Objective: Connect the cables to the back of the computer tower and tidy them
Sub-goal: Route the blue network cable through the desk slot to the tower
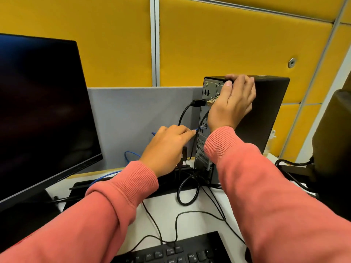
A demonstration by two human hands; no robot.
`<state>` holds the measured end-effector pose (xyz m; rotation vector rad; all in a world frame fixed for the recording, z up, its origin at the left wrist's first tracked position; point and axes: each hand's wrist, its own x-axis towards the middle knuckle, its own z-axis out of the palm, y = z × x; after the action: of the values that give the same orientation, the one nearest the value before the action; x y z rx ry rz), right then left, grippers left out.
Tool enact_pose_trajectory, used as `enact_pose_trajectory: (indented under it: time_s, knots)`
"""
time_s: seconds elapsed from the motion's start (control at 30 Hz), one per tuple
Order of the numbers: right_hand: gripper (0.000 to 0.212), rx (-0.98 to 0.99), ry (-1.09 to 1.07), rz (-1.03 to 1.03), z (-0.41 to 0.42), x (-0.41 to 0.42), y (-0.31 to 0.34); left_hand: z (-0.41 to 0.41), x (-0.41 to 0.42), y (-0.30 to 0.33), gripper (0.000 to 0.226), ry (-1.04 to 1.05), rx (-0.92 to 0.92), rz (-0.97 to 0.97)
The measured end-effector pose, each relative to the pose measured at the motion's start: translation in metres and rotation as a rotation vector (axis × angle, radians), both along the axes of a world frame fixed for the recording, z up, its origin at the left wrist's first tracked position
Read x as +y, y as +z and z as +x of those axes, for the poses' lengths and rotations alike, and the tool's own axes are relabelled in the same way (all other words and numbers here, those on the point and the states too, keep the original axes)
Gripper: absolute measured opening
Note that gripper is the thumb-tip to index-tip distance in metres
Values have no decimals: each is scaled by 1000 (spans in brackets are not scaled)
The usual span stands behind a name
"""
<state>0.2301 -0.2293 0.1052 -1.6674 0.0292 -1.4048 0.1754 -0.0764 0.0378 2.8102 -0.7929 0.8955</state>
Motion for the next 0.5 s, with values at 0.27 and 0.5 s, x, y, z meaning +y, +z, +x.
enact_pose_trajectory:
  time_s: [0.27, 0.5]
  knots:
    - [55, 295, 122, -115, -41, 1, -8, -56, 38, -6, 59, 79, 218, 69]
    - [54, 338, 438, -96, -105, 7, -70, -116, 71, -27, 45, 171, 463, 6]
